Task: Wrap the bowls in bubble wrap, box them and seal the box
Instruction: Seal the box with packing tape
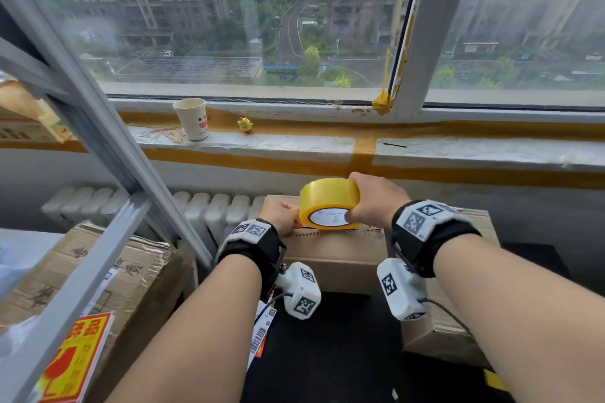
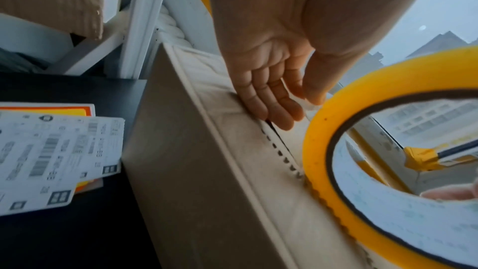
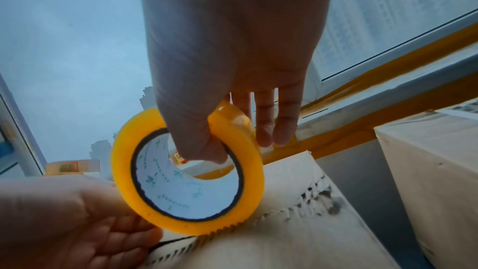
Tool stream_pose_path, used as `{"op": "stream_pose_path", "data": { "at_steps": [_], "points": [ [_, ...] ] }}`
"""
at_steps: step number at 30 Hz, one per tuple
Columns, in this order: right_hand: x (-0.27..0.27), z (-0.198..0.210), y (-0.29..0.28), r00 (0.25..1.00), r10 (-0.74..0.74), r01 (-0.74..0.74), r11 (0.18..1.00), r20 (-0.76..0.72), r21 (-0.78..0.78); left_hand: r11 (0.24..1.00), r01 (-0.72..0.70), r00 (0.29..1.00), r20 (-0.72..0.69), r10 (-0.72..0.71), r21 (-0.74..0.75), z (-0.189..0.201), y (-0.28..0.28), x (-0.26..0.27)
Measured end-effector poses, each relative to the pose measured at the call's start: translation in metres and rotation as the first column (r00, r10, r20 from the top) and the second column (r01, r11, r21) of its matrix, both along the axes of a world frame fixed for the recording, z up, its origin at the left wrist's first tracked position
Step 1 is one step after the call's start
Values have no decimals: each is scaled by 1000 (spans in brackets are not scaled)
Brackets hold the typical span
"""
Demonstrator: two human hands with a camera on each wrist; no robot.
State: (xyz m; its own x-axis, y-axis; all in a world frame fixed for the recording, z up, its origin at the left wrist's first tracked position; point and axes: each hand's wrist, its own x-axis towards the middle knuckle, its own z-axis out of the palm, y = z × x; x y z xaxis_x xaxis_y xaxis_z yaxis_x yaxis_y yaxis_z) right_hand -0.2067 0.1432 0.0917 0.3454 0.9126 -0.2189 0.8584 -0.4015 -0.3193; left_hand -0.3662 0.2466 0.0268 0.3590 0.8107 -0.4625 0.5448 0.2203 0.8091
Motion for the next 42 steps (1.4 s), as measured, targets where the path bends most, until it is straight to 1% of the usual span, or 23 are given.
{"op": "stream_pose_path", "data": {
  "at_steps": [3, 7, 9, 11, 12, 14, 17, 19, 21, 24, 26, 28, 30, 33, 37, 42],
  "points": [
    [-2, -1, 2, 1000, 7, -7, 1000, 5, 6, 999, 12, 1000, -4, -12, -35, -3, 2, 3],
    [-10, 8, 10, 998, 13, -8, 995, -53, 104, 997, -49, 999, 3, 49, -66, 6, 2, 4],
    [-12, 12, 15, 999, 27, -21, 992, -47, 124, 987, -77, 996, 32, 82, -140, 8, 4, 5],
    [-13, 12, 18, 998, 37, -32, 994, -52, 104, 981, -78, 996, 32, 85, -179, 13, 1, 3],
    [-13, 10, 17, 997, 35, -29, 996, -68, 85, 982, -66, 997, 33, 73, -177, 13, 0, 3],
    [-13, 1, 14, 995, 19, -13, 998, -101, 59, 992, -41, 999, 26, 45, -122, 9, 1, 1],
    [-11, -7, 9, 995, 4, 1, 999, -96, 51, 996, -43, 999, -6, 42, -77, 8, 7, -9],
    [-12, -6, 10, 998, 26, -25, 999, -49, 32, 989, -95, 995, 31, 99, -110, 15, 15, -23],
    [-18, -3, 15, 996, 81, -81, 997, 37, 15, 984, -122, 989, 63, 131, -126, 19, 27, -41],
    [-31, 5, 22, 970, 182, -182, 983, 160, -11, 979, -136, 990, 17, 140, -153, 19, 35, -63],
    [-37, 8, 27, 948, 236, -233, 972, 214, -37, 971, -178, 984, -5, 179, -159, 17, 38, -72],
    [-43, 10, 31, 924, 280, -276, 960, 262, -52, 972, -173, 985, -23, 171, -162, 17, 40, -77],
    [-49, 12, 36, 904, 311, -308, 950, 295, -57, 979, -150, 987, -74, 141, -140, 13, 42, -79],
    [-55, 12, 41, 881, 345, -344, 937, 323, -61, 973, -225, 971, -91, 219, -59, 2, 45, -79],
    [-63, 10, 46, 858, 384, -387, 920, 341, -65, 978, -210, 970, -119, 210, 9, -12, 44, -78],
    [-66, 12, 51, 838, 412, -402, 910, 359, -104, 979, -202, 974, -106, 202, 9, -23, 45, -75]
  ]
}}
